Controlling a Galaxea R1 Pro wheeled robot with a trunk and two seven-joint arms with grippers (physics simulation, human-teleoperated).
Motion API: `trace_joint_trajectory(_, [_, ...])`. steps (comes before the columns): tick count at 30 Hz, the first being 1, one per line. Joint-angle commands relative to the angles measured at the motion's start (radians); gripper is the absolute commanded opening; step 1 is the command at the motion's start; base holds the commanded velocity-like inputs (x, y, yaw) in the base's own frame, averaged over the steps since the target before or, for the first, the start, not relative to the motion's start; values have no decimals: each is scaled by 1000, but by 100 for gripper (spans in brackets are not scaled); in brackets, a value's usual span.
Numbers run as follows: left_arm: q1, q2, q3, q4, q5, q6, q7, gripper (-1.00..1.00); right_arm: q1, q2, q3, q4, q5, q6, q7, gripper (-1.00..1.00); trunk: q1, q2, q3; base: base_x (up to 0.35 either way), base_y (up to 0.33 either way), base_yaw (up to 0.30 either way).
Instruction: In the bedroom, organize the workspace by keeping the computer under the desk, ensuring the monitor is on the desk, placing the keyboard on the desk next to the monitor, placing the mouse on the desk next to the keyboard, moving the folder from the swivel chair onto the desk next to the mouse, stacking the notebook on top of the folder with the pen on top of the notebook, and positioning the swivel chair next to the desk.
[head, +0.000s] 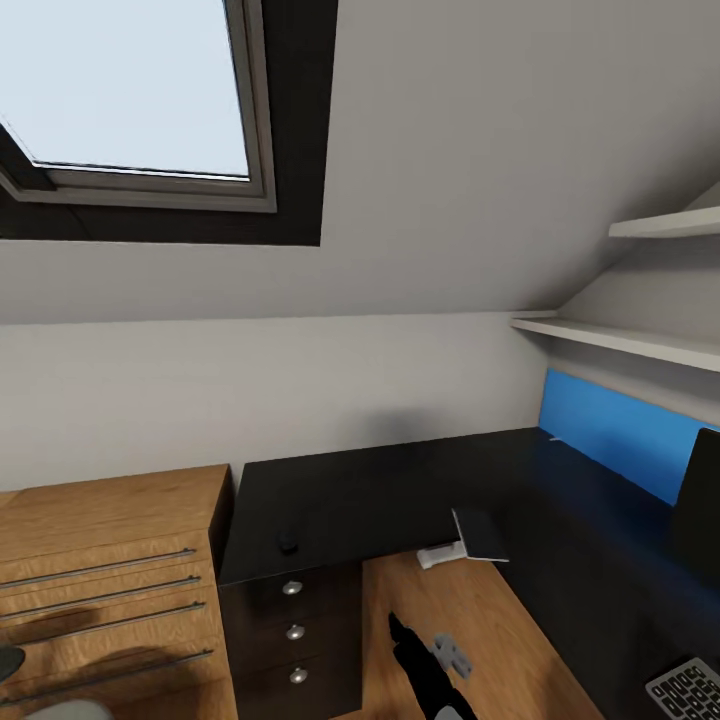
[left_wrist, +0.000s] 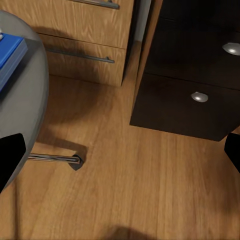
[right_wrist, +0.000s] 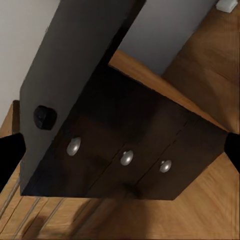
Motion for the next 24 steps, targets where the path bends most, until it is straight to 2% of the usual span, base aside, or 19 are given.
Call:
trace_joint_trajectory(1, [0,0,-7,1,11,-2,-6,100,-1,-5,6,11,9,-19,4,100,0,0,0,0,0,0])
trace_joint_trajectory(3, [0,0,-7,1,11,-2,-6,100,-1,-18,8,33,52,-49,4,100,0,0,0,0,0,0])
trace_joint_trajectory(4, [0,1,-7,1,11,-2,-5,100,-1,-32,8,57,98,-78,4,100,0,0,0,0,0,0])
trace_joint_trajectory(14, [0,1,-7,1,11,-2,-5,100,-1,-76,10,166,333,-200,0,100,0,0,0,0,0,0])
trace_joint_trajectory(15, [0,1,-7,1,11,-2,-5,100,-1,-88,10,194,375,-210,-1,100,0,0,0,0,0,0])
trace_joint_trajectory(19, [0,1,-7,1,11,-2,-6,100,-1,-109,8,237,428,-219,-5,100,0,0,0,0,0,0])
trace_joint_trajectory(24, [0,1,-7,1,11,-2,-6,100,-1,-139,7,266,458,-227,-22,100,0,0,0,0,0,0])
